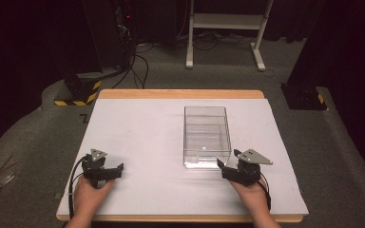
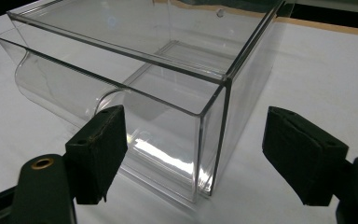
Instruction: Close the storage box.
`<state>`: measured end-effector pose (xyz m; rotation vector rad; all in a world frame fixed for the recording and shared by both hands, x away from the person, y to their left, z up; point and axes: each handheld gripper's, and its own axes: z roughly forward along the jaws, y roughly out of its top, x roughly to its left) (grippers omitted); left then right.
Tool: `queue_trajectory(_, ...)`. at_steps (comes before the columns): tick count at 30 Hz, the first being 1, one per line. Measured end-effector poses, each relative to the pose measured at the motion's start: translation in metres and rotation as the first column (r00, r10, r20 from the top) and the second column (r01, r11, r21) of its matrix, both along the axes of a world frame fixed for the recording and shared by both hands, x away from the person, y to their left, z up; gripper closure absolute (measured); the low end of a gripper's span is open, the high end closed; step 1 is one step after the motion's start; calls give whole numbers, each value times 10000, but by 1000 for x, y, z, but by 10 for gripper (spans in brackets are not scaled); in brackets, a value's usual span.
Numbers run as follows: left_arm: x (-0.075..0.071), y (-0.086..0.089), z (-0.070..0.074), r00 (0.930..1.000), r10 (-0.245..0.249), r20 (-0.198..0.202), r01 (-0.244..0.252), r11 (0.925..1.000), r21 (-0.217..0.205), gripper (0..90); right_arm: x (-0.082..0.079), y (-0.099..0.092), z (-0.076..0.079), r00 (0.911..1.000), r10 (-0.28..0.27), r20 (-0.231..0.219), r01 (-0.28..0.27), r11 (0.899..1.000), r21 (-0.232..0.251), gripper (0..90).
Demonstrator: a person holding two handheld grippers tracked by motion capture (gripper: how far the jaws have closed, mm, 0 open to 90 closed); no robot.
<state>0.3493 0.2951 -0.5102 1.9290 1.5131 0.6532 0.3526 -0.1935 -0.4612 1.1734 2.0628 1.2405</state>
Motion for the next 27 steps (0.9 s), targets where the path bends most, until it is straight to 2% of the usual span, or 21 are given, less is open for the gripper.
queue_trajectory(27,0,0,0,10000,-3,0,3,10000,-2,27,24,4,-5,9992,-384,-123,385,9992,93,221)
